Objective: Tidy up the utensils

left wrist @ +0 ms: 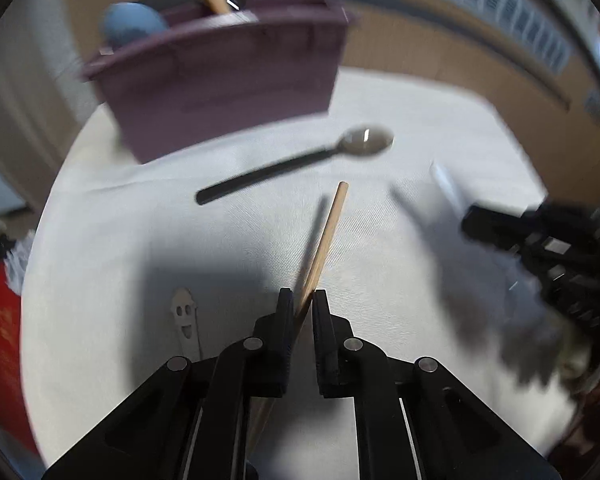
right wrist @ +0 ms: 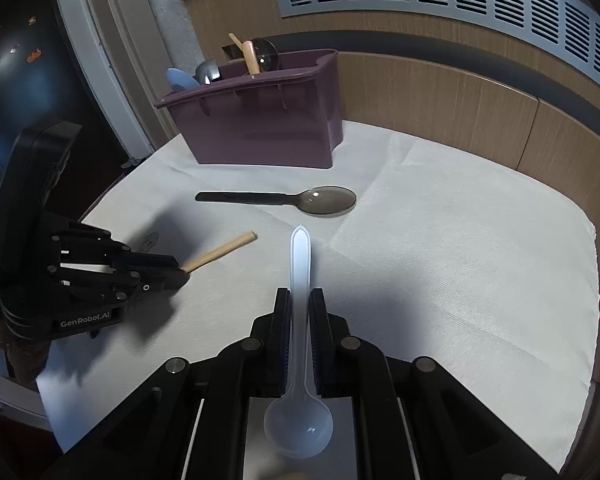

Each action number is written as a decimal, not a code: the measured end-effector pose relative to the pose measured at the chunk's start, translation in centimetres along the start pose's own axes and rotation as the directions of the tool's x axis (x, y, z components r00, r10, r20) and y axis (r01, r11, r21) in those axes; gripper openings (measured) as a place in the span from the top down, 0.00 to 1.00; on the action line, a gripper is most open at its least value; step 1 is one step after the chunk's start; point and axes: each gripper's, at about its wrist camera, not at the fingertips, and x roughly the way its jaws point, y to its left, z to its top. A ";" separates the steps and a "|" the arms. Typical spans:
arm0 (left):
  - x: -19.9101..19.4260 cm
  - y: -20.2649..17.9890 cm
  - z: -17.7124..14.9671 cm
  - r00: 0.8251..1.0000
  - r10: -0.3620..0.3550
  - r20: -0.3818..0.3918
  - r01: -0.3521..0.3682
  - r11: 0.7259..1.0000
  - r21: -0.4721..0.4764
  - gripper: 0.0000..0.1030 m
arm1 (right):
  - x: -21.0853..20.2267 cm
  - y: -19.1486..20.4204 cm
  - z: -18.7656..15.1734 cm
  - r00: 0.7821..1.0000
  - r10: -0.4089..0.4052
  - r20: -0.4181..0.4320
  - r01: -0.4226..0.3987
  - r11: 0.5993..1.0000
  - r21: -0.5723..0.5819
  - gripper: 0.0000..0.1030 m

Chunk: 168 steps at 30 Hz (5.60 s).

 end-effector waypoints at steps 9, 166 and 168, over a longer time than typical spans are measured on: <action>-5.1 3.3 -2.5 0.969 -0.107 0.222 0.153 0.968 -0.200 0.92 | -0.7 1.0 0.4 1.000 0.015 0.024 -0.015 1.000 0.023 0.91; -2.2 8.7 10.5 0.879 -0.391 0.272 0.477 0.709 -0.519 0.59 | -6.4 1.5 9.0 0.904 -0.042 0.426 0.098 0.989 -0.110 0.90; -1.8 8.0 10.7 0.888 -0.384 0.251 0.458 0.710 -0.534 0.59 | -6.5 0.8 8.2 0.907 -0.039 0.419 0.089 0.991 -0.101 0.90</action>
